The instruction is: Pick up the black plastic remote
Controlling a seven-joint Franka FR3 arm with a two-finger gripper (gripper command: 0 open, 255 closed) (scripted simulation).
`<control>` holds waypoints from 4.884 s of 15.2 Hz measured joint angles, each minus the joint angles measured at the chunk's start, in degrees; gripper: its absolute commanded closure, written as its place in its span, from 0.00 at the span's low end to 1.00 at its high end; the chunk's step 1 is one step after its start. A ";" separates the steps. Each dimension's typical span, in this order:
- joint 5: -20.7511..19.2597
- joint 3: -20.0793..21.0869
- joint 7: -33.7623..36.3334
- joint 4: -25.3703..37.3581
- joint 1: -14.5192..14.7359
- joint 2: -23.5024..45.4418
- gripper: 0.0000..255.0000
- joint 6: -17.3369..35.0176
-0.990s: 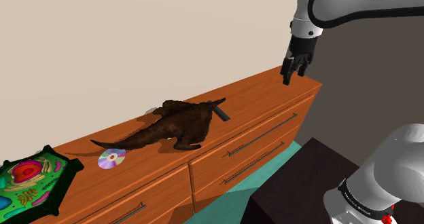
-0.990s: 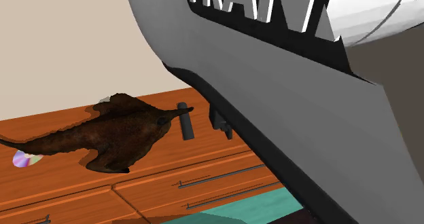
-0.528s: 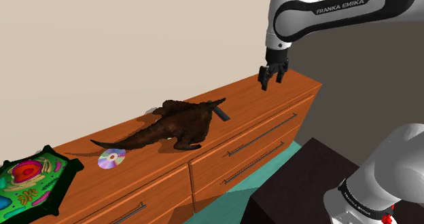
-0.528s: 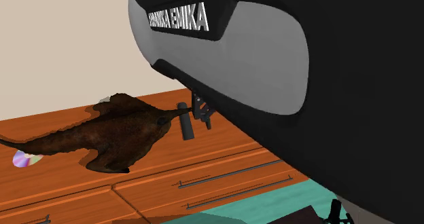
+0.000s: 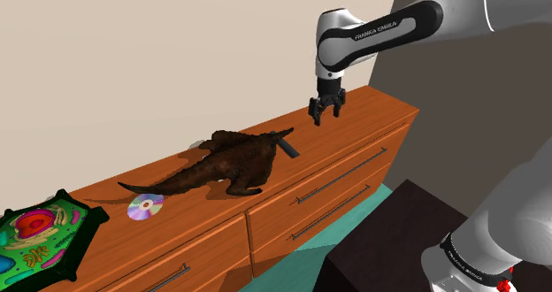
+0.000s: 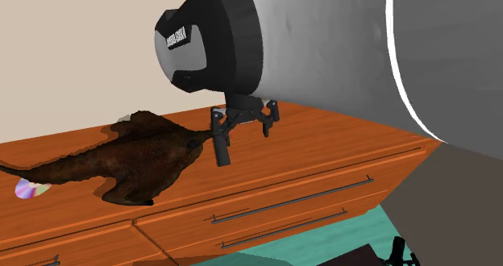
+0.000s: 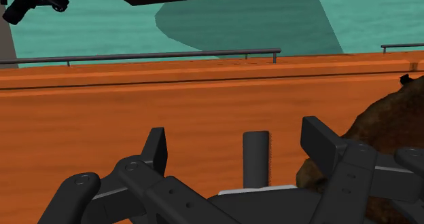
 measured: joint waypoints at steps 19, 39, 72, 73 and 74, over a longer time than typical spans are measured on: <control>2.92 1.03 2.42 39.58 1.12 40.81 0.00 -8.96; 3.52 0.56 1.90 23.03 1.77 33.57 0.00 12.19; 2.61 0.63 3.41 4.26 3.56 20.94 1.00 25.19; 2.60 0.65 3.55 4.19 3.63 20.34 1.00 24.66; 2.58 0.65 3.57 4.39 3.63 19.93 1.00 24.06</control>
